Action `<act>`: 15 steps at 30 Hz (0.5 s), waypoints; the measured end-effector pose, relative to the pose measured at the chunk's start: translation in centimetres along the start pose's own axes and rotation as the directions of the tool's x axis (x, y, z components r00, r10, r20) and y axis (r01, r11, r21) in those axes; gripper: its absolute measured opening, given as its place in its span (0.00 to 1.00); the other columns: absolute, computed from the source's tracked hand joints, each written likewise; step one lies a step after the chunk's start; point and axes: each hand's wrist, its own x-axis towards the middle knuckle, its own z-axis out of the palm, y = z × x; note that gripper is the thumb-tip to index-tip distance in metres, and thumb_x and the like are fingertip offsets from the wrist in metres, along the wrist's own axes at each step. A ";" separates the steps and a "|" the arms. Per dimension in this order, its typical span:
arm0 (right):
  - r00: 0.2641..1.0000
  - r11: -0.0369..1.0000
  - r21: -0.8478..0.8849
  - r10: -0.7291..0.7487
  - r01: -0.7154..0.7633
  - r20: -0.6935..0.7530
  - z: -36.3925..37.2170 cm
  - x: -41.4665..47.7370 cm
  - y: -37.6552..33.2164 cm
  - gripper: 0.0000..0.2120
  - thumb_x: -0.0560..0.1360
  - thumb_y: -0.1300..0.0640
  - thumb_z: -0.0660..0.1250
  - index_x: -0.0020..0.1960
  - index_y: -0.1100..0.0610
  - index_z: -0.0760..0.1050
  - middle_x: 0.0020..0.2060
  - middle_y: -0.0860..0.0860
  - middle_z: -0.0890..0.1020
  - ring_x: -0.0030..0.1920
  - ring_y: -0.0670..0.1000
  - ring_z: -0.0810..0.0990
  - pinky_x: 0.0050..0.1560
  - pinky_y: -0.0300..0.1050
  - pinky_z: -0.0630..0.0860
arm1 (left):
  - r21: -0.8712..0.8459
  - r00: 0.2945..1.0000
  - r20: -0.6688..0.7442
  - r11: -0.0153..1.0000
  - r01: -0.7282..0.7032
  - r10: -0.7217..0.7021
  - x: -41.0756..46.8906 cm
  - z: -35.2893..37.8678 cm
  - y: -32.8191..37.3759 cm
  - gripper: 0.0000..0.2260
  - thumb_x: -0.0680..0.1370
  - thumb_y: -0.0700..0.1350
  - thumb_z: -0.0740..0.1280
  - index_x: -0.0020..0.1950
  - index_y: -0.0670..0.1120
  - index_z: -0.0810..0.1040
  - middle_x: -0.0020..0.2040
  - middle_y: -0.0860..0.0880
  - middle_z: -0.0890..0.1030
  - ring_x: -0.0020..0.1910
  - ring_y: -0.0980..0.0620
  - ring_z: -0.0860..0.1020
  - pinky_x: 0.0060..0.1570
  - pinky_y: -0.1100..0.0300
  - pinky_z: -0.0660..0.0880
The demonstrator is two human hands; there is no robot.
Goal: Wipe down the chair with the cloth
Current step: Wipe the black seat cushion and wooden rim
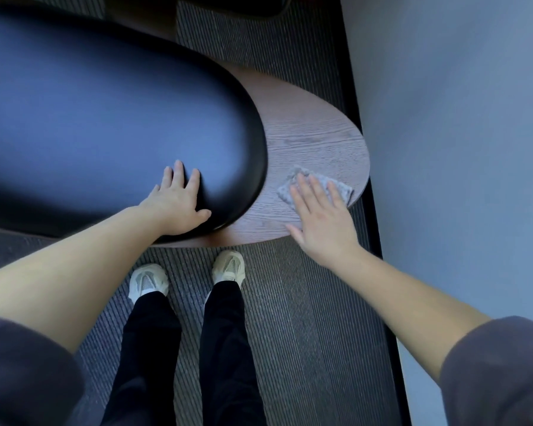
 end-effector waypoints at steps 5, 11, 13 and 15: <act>0.960 0.965 0.011 -0.264 0.264 0.095 0.9 -0.4 -3.0 0.37 0.77 0.36 0.50 0.78 0.58 0.60 0.78 0.56 0.59 0.78 0.57 0.55 0.77 0.60 0.47 | -0.003 0.999 -0.033 1.000 -0.005 0.005 0.5 0.1 1.2 0.40 0.79 0.59 0.61 0.79 0.45 0.39 0.78 0.37 0.37 0.77 0.36 0.39 0.75 0.42 0.50; 0.999 1.000 0.013 0.003 -0.003 0.034 -1.1 3.1 0.5 0.33 0.82 0.41 0.47 0.80 0.58 0.47 0.80 0.54 0.48 0.79 0.54 0.45 0.76 0.57 0.38 | 0.015 1.000 -0.012 1.000 -0.003 0.003 1.0 -0.5 1.8 0.40 0.79 0.59 0.61 0.79 0.48 0.38 0.78 0.39 0.34 0.77 0.36 0.38 0.75 0.41 0.51; 0.994 0.994 0.011 0.110 -0.110 0.007 -1.7 4.1 1.0 0.33 0.82 0.41 0.47 0.80 0.57 0.44 0.80 0.54 0.45 0.79 0.54 0.41 0.76 0.57 0.36 | 0.018 1.000 -0.003 1.000 0.005 -0.005 1.2 -0.7 2.2 0.41 0.79 0.59 0.61 0.79 0.49 0.36 0.78 0.39 0.33 0.77 0.36 0.37 0.75 0.40 0.51; 0.999 0.997 0.052 0.047 -0.049 0.027 -1.5 3.7 -0.9 0.34 0.81 0.40 0.48 0.80 0.58 0.44 0.80 0.55 0.45 0.79 0.55 0.41 0.76 0.59 0.36 | 0.026 1.000 0.017 0.999 0.023 -0.023 1.3 -0.9 2.8 0.42 0.79 0.59 0.61 0.79 0.49 0.34 0.77 0.39 0.32 0.77 0.35 0.36 0.74 0.38 0.50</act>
